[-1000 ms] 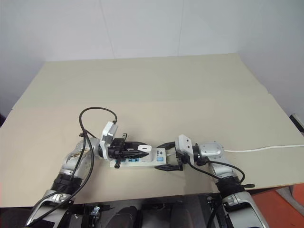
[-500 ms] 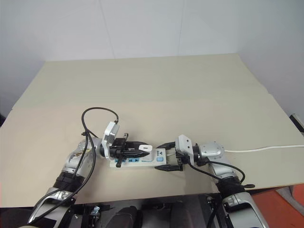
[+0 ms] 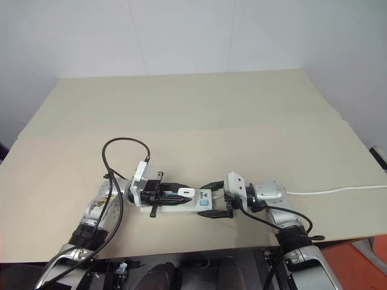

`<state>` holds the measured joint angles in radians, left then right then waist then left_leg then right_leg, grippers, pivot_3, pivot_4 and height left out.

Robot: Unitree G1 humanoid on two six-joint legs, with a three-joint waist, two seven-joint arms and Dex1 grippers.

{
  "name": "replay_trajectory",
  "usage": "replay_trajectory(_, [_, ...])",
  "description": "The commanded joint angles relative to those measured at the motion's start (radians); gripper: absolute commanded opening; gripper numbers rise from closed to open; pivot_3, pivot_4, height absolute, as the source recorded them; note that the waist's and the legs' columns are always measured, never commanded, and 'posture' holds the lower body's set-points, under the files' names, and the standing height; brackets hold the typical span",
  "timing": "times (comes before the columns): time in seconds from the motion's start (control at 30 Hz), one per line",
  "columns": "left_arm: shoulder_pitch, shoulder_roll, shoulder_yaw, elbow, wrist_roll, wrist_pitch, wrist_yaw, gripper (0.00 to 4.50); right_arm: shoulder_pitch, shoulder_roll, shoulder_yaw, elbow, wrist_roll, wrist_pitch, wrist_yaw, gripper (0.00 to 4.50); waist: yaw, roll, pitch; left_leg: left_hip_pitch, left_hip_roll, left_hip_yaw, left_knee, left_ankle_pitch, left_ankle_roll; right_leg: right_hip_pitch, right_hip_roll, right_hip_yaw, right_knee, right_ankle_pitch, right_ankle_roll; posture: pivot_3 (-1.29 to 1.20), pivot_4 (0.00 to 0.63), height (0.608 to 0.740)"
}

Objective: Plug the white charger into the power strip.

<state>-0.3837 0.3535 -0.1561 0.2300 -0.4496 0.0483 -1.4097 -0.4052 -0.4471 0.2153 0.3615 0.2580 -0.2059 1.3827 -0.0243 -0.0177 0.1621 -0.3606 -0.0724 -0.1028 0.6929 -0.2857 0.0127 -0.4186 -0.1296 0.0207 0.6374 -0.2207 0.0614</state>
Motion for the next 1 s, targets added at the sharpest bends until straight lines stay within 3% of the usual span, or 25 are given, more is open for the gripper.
replay_trajectory(0.03, [0.03,0.012,-0.007,0.015,0.048,0.014,0.054,1.0,0.024,-0.009,0.022,-0.01,-0.015,0.005,0.02,3.44,0.003,0.0,0.0,0.0,0.0,0.0,0.0,0.0,0.0,0.0,0.0,0.0,0.0,0.0,0.0,0.0,0.15,0.74])
replay_trajectory(0.23, [0.054,0.021,-0.01,0.029,0.054,0.009,0.064,1.0,0.025,-0.007,0.023,-0.009,-0.012,0.005,0.022,3.44,0.004,0.001,-0.002,0.003,0.0,0.001,-0.001,0.0,0.0,0.002,0.0,0.0,-0.001,0.0,0.0,0.0,0.15,0.74])
replay_trajectory(0.47, [0.041,0.062,-0.042,0.086,0.096,0.017,0.037,1.0,0.033,-0.005,0.025,-0.016,-0.011,0.009,0.017,3.44,0.006,0.001,-0.005,0.015,0.0,0.001,-0.013,-0.001,0.001,0.016,0.001,-0.001,-0.011,0.0,-0.001,0.0,0.15,0.74])
replay_trajectory(0.8, [0.057,0.044,-0.039,0.087,0.093,-0.044,0.087,1.0,0.04,-0.008,0.022,-0.023,-0.012,0.009,0.008,3.44,0.008,0.002,-0.009,0.017,0.001,0.001,-0.014,-0.001,0.001,0.016,0.001,-0.001,-0.012,0.0,-0.001,0.0,0.15,0.74])
replay_trajectory(1.0, [0.047,0.046,-0.037,0.09,0.066,0.014,0.086,1.0,0.04,-0.008,0.023,-0.022,-0.011,0.011,0.011,3.44,0.009,0.002,-0.01,0.017,0.001,0.001,-0.014,-0.001,0.001,0.017,0.001,-0.001,-0.012,0.0,-0.001,0.0,0.15,0.74])
